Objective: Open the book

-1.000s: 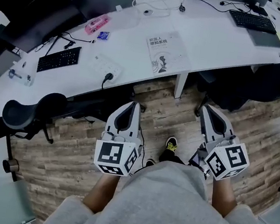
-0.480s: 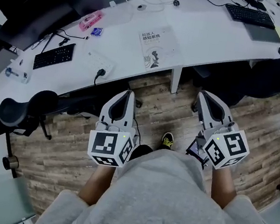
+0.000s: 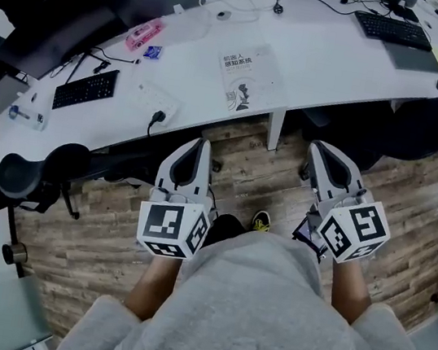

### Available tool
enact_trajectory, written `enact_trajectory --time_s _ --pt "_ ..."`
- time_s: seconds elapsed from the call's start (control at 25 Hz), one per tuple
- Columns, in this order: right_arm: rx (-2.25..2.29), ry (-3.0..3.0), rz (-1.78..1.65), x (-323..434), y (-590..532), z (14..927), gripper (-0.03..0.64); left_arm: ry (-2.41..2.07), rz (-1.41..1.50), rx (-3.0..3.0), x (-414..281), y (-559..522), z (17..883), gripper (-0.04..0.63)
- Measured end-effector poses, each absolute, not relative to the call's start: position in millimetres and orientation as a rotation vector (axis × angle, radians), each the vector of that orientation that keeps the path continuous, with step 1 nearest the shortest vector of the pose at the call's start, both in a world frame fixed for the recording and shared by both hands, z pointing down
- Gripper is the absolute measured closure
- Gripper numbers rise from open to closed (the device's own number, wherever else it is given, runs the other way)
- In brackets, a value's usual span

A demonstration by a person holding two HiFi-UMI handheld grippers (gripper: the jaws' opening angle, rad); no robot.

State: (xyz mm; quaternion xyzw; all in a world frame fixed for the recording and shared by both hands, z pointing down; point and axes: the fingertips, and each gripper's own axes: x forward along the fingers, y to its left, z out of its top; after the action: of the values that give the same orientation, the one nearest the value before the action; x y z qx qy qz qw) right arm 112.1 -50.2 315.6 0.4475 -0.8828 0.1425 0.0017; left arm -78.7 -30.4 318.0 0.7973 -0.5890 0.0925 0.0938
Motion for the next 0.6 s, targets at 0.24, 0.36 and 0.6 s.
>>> enact_trajectory --time_s 0.24,0.36,0.6 --pt "1.393 -2.773 0.437 112.3 -52.5 313.5 0.591 -1.769 0.276 2.362 -79.7 -34.9 315.7 0.584" --pt "1.389 -2.773 0.438 115.4 -53.1 315.8 0.591 -1.778 0.275 2.364 -76.8 -36.6 315.4 0.584" --pt "1.382 -2.789 0.458 119.7 -53.9 316.5 0.591 -1.785 0.274 2.364 -69.3 -34.3 313.4 0.584"
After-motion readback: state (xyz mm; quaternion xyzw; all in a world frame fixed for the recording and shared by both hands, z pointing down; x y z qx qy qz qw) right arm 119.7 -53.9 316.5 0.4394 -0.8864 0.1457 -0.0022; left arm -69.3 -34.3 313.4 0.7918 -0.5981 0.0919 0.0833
